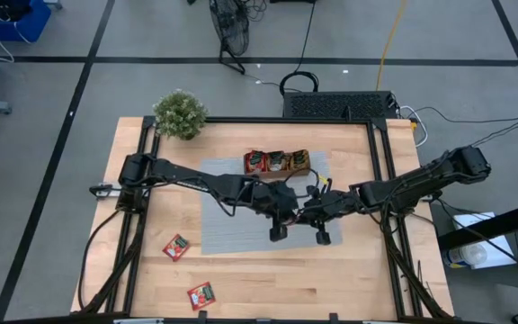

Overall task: Pick & Place Tea
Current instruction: Put the red tea bag into the left section of the wooden organizer

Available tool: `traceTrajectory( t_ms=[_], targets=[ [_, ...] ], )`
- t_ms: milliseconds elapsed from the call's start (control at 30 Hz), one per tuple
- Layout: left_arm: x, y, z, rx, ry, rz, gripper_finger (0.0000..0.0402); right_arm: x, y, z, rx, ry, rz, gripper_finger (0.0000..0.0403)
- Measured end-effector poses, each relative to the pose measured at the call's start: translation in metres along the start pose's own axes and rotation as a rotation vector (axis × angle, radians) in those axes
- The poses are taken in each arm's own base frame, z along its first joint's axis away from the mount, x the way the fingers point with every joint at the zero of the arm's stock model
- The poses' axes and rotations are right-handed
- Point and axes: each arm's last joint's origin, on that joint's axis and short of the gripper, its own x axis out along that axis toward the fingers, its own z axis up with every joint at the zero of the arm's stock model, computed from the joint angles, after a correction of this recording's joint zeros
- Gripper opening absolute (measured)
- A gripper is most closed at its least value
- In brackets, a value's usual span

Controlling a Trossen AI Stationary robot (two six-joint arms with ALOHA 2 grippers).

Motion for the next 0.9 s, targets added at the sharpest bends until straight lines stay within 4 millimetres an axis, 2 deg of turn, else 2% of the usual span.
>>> traceTrajectory(
  t_ms=[100,167,267,400,533,700,767,833,900],
  targets=[
    [-0.02,-0.01,0.005,0.069,-0.012,0.143,0.0003,-0.001,0.0,0.003,0.017,-0.027,-0.006,0.0027],
    [-0.042,-0.014,0.01,0.104,-0.012,0.223,0.0003,0.0,0.0,-0.001,0.022,-0.011,0.001,0.0038],
    [-0.068,-0.012,0.016,0.113,-0.054,0.343,0.0002,0.001,-0.001,-0.007,0.022,0.021,0.0,0.005],
    [-0.092,0.005,0.006,0.126,-0.138,0.397,0.0002,0.0,0.0,-0.004,0.014,-0.003,0.001,0.0054],
    [-0.104,0.046,-0.027,0.048,-0.333,0.407,0.0001,-0.001,0.0,-0.002,-0.005,-0.031,0.006,0.0051],
    [-0.101,0.094,-0.094,-0.042,-0.618,0.274,0.0001,-0.002,0.001,0.005,-0.039,-0.103,0.011,0.0044],
    [-0.098,0.107,-0.116,-0.091,-0.698,0.277,0.0001,-0.002,0.002,0.01,-0.054,-0.144,0.015,0.0043],
    [-0.095,0.114,-0.141,-0.124,-0.694,0.3,0.0001,-0.003,0.002,0.012,-0.062,-0.173,0.018,0.0043],
    [-0.092,0.115,-0.15,-0.114,-0.729,0.289,0.0001,-0.003,0.003,0.014,-0.076,-0.197,0.017,0.0043]
  ],
)
